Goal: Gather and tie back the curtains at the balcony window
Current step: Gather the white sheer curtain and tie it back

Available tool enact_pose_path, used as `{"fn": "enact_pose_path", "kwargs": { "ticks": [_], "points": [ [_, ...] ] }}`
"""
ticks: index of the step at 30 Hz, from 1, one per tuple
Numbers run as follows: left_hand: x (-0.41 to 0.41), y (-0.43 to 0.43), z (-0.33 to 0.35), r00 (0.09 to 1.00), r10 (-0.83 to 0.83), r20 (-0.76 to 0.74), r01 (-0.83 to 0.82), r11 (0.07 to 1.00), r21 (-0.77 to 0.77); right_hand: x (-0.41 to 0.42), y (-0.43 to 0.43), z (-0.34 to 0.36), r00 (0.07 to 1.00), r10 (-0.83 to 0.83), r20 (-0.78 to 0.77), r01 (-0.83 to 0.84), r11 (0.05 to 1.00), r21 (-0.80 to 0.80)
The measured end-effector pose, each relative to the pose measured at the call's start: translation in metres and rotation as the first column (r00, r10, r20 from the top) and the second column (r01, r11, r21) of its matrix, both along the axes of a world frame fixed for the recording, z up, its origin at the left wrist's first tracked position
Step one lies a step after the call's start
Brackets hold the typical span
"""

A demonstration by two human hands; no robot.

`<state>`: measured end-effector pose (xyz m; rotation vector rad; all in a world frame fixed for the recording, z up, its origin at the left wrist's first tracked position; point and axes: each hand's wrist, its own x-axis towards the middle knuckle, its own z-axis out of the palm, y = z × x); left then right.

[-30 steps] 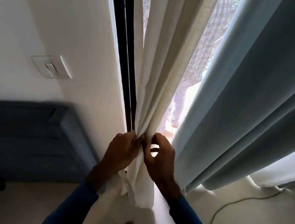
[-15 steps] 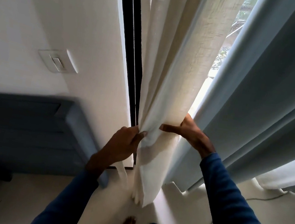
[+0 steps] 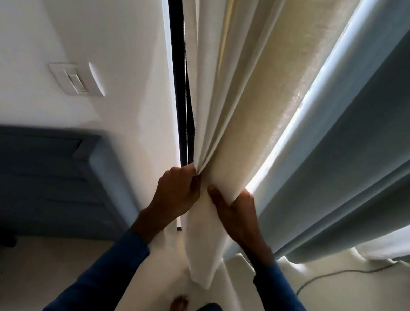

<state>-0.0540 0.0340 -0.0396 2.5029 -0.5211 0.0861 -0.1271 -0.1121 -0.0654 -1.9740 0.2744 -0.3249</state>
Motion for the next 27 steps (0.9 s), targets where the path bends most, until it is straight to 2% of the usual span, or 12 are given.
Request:
{"fn": "enact_pose_path", "kwargs": {
  "ticks": [4, 9, 12, 14, 17, 19, 23, 27],
  "points": [
    [-0.003, -0.006, 0.001, 0.997, 0.023, -0.075, -0.026, 0.999, -0.042, -0.003, 0.026, 0.002, 1.0, -0.019, 0.012, 0.02, 0.999, -0.045],
    [-0.003, -0.006, -0.002, 0.935, -0.049, -0.352, -0.04, 0.97, -0.241, 0.0, 0.041, -0.002, 0.999, 0.041, -0.026, -0.046, 0.973, -0.227],
    [-0.001, -0.003, 0.003, 0.89, -0.038, -0.454, -0.085, 0.965, -0.248, 0.002, 0.037, -0.004, 0.996, 0.065, -0.062, -0.079, 0.96, -0.27],
    [-0.002, 0.001, 0.007, 0.908, -0.071, -0.412, -0.027, 0.974, -0.226, 0.003, 0.03, -0.006, 0.997, 0.044, -0.07, -0.058, 0.977, -0.207],
    [0.0, 0.007, 0.005, 0.966, -0.116, -0.229, 0.116, 0.993, -0.014, 0.006, 0.021, -0.006, 0.997, 0.023, -0.071, -0.027, 0.997, -0.066],
    [-0.001, 0.006, 0.007, 0.968, -0.179, -0.177, 0.193, 0.979, 0.064, 0.008, 0.015, -0.006, 0.994, 0.035, -0.104, -0.037, 0.999, -0.016],
    [-0.008, 0.001, 0.011, 0.953, -0.266, -0.143, 0.285, 0.948, 0.14, 0.015, 0.007, -0.011, 0.982, 0.107, -0.156, -0.096, 0.993, 0.075],
    [-0.004, 0.015, 0.012, 0.939, -0.284, -0.191, 0.321, 0.925, 0.202, 0.023, 0.0, -0.019, 0.974, 0.18, -0.137, -0.163, 0.979, 0.126]
  ]
}}
